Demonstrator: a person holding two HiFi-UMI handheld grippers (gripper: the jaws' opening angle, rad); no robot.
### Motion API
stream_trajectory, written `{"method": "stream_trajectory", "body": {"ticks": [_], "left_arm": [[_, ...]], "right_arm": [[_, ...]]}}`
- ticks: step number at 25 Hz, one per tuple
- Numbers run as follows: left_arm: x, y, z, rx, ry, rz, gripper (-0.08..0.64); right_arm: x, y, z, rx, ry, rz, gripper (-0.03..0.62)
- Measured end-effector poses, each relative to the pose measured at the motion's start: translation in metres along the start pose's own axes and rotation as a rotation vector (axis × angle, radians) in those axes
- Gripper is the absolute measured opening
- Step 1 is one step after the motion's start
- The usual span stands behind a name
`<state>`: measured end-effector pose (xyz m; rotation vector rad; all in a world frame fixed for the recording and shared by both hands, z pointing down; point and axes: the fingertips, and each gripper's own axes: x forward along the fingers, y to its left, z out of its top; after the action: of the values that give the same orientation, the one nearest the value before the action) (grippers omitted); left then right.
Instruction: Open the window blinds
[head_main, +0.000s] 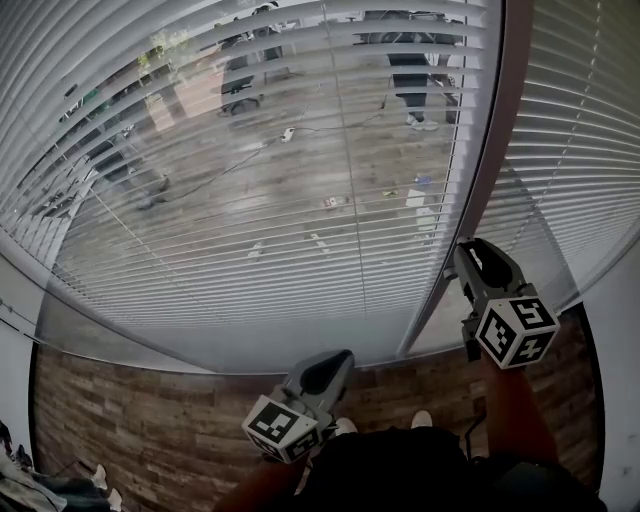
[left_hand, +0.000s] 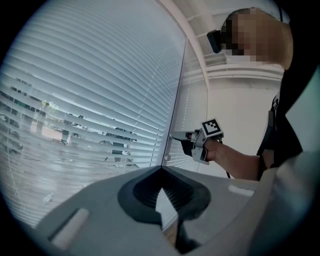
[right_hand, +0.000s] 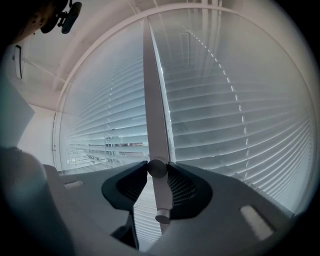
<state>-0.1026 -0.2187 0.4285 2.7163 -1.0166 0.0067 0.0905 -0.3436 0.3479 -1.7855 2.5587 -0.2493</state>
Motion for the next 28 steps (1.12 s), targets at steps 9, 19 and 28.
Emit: {"method": "stream_trajectory", "body": {"ticks": [9, 19, 28], "left_arm": [[0.0015, -0.0011, 0.0038, -0.014, -0.012, -0.001, 0.0], [0.0021, -0.0001, 0.0013, -0.008, -0.014, -0.002, 0.0], [0.0023, -0.0004, 0.0015, -0.012, -0.016, -0.002, 0.0]], "right_arm": [[0.0016, 0.0008, -0.0006, -0.223, 0.028, -0.05, 0.149], [0.0022, 0.004, -0.0006, -0.482, 0.064, -0.104, 0.147], [0.0027, 0.0069, -0.0009, -0.713, 0.077, -0.16, 0.149]]}}
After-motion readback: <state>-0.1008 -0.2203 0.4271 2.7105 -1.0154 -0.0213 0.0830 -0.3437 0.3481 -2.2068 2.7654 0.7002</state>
